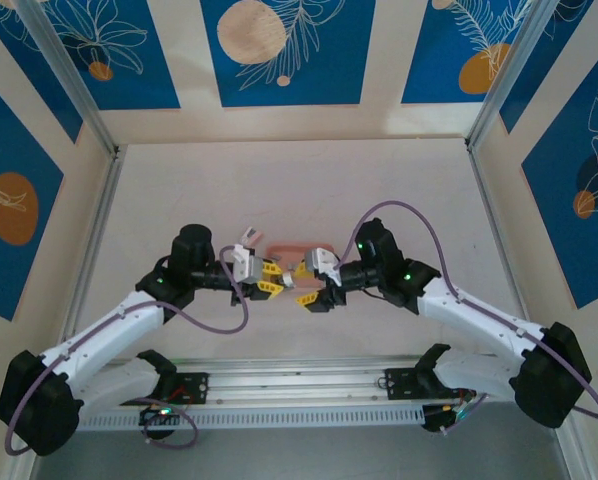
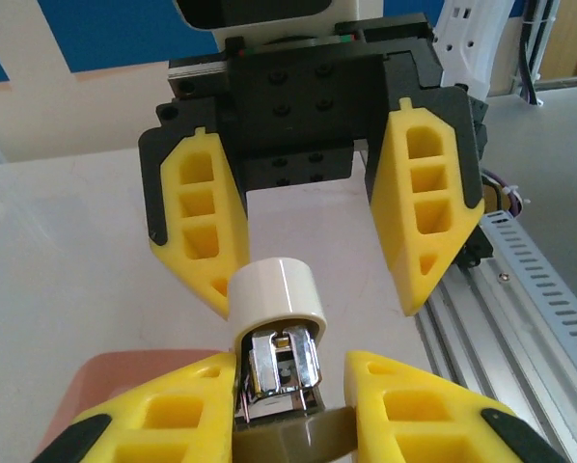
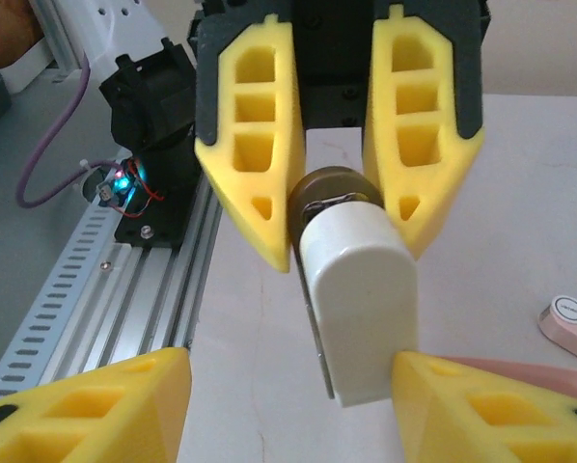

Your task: Load the staples into the stapler

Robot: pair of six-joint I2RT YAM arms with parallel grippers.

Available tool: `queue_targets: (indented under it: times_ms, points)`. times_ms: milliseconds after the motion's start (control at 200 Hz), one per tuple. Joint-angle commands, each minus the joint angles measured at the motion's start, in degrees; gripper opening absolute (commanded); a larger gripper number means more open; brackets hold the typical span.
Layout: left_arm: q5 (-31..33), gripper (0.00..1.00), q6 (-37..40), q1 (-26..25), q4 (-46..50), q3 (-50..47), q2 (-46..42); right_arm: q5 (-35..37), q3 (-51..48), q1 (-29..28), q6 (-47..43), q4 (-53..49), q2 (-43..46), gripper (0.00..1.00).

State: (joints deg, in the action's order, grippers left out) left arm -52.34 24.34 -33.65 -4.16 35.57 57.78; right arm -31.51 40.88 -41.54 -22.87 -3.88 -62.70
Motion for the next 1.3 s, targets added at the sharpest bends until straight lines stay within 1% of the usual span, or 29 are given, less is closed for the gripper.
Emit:
queue_targets:
  times_ms: [0,65,180,315,430,540,720,795,870,960,990,995,1020,1050,1070,1110,1135,1151,1181,1296]
  points:
    - [-4.99,0.00,-4.12,-0.71,-8.19,-0.04,0.65,-4.65,1.98,-0.39,-1.90,1.22,-2.01,0.55]
    - [-5.74,0.00,-4.98,-0.71,-8.93,-0.06,1.02,-5.02,1.74,-0.37,-0.94,3.23,-2.58,0.53]
    - [-6.68,0.00,-6.08,-0.73,-10.08,-0.22,1.20,-4.08,0.92,0.10,0.73,5.94,-3.18,0.52]
    - [-6.49,0.00,-5.86,-0.76,-9.63,-0.12,0.86,-4.59,-0.96,3.74,4.53,9.22,-1.98,0.54]
    - [-6.41,0.00,-5.40,-0.79,-9.02,-0.15,0.74,-4.65,-1.28,5.14,3.79,7.25,-0.23,0.58]
    - [-6.64,0.00,-5.90,-0.85,-10.16,-0.35,0.89,-6.01,-0.76,4.80,2.39,5.68,-0.27,0.60]
    - [-6.72,0.00,-7.63,-1.09,-13.46,-0.37,1.70,-7.76,1.58,1.84,-0.42,3.49,-3.30,0.59]
    - [-6.77,0.00,-7.99,-1.15,-13.98,-0.40,1.87,-8.41,2.04,1.47,-0.44,4.05,-4.30,0.56]
    - [-6.77,0.00,-8.03,-1.22,-13.99,-0.41,1.94,-8.83,1.98,1.47,-0.07,5.27,-4.58,0.48]
    - [-6.48,0.00,-7.68,-1.19,-13.19,-0.57,1.69,-8.76,1.92,1.55,0.57,6.41,-4.32,0.34]
    - [-6.05,0.00,-7.41,-1.22,-12.67,-0.55,1.53,-8.37,1.78,1.57,0.42,6.45,-4.13,0.27]
    - [-5.95,0.01,-7.35,-1.19,-12.56,-0.53,1.54,-8.29,1.78,1.62,0.40,6.44,-4.11,0.27]
    - [-5.56,0.07,-6.98,-1.20,-11.97,-0.52,1.31,-7.79,1.75,1.68,0.33,6.37,-3.87,0.20]
    - [-4.80,0.17,-6.46,-1.19,-11.05,-0.51,0.89,-6.82,1.55,1.79,0.06,6.11,-3.56,0.14]
    - [-4.34,0.28,-6.12,-1.16,-10.42,-0.59,0.59,-6.09,1.42,1.81,-0.17,5.82,-3.31,0.13]
    - [-3.50,0.54,-4.94,-1.18,-8.86,-0.54,-0.03,-4.78,1.18,1.88,-0.92,5.03,-2.77,0.12]
    - [-2.91,0.63,-3.92,-1.21,-7.55,-0.41,-0.45,-3.84,1.06,1.98,-1.39,4.59,-2.42,0.12]
    - [-2.48,0.65,-3.38,-1.23,-6.82,-0.31,-0.70,-3.12,0.98,1.99,-1.61,4.39,-2.23,0.12]
    - [-1.58,0.66,-1.82,-1.21,-4.33,0.04,-1.27,-1.86,0.78,1.92,-2.06,3.97,-1.86,0.11]
    - [2.10,0.67,4.61,-1.24,6.44,2.50,-2.49,2.15,1.20,1.33,-4.99,1.08,-1.11,0.11]
